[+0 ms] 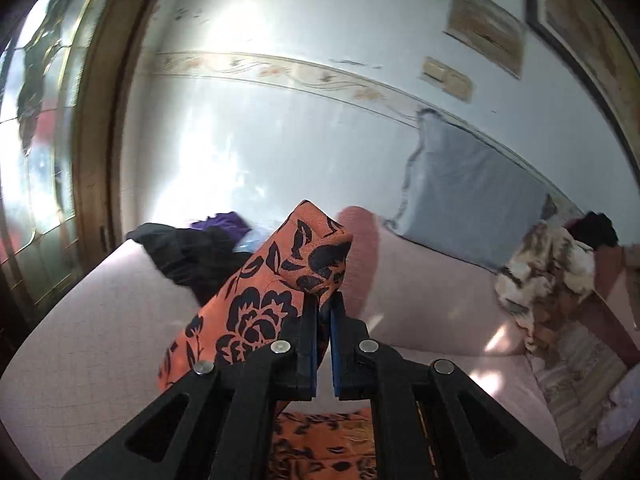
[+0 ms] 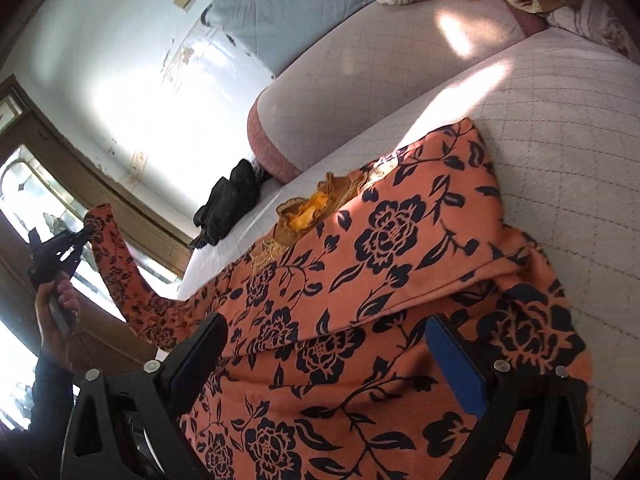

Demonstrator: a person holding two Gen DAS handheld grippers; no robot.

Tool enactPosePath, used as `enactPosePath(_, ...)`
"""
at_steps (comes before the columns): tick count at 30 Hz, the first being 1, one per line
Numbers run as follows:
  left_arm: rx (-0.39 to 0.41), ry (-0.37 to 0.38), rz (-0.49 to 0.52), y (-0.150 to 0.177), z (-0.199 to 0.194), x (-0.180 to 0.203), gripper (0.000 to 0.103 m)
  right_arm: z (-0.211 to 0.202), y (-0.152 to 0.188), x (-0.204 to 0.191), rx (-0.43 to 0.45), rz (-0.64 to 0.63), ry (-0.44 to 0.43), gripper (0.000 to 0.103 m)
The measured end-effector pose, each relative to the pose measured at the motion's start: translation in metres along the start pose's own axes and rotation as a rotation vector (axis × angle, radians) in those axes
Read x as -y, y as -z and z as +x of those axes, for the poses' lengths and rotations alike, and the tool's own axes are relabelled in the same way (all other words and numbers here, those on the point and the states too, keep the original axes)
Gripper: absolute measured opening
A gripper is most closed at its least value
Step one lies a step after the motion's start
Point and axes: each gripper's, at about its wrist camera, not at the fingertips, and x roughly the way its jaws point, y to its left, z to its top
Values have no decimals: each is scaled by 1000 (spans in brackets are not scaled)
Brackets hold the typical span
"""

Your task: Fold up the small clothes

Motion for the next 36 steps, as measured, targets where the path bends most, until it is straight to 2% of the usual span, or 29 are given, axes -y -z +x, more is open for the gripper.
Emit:
enactPosePath(3,-66,146,87,34,13,95,5,-20,-6,8,63,37,3,100)
enactPosePath(5,-132,221,100,68,30,145,5,-32,-11,12,99,56,1,100)
enactPosePath(6,-182,255,96,88,40,165,6,-38,-13,15,117,65,3,100)
enactPosePath(8,-296,284,171,136,69,202,11,-45,-17,20,143,93,2,100)
enactPosePath(9,-357,260,212,163,84,213,18,-48,-19,24,149,109,1,101)
enactPosePath(10,-442,214,250,192,102,217,42,-48,-20,28,151,128,0,103)
enactPosePath(11,-536,179,291,219,115,218,50,-48,-21,31,151,148,-2,103)
enactPosePath(12,-609,145,313,239,122,209,51,-48,-22,34,147,167,-1,103)
enactPosePath(13,-641,120,309,251,123,196,51,-46,-22,37,139,179,-2,103)
enactPosePath(15,-611,83,262,251,106,163,51,-45,-23,40,130,195,-7,103)
enactPosePath(17,-541,74,183,237,76,124,54,-42,-25,40,106,206,-40,103)
enactPosePath(19,-468,43,127,223,48,88,69,-36,-25,33,79,191,-53,103)
enactPosePath(21,-409,-39,104,219,29,53,73,-26,-25,24,41,165,-22,103)
enactPosePath(23,-408,-108,75,220,24,19,73,-17,-27,17,18,147,4,103)
enactPosePath(25,-417,-139,-14,225,19,-20,73,-12,-34,11,10,136,58,103)
enactPosePath(27,-440,-161,-112,229,19,-50,73,-6,-43,4,-6,124,64,103)
enactPosePath(28,-436,-156,-142,231,20,-60,73,-2,-48,-2,-19,111,56,103)
enactPosePath(30,-425,-146,-170,230,23,-68,73,15,-57,-10,-97,92,-10,103)
enactPosePath(32,-426,-106,-180,227,32,-65,73,36,-64,-13,-161,85,-68,103)
enactPosePath(34,-424,-74,-141,223,47,-55,73,55,-70,-3,-180,115,-52,103)
enactPosePath(35,-443,-83,-116,225,60,-51,73,64,-71,6,-186,137,-36,103)
enactPosePath(36,-485,-129,-92,229,75,-52,73,76,-71,18,-215,156,-19,103)
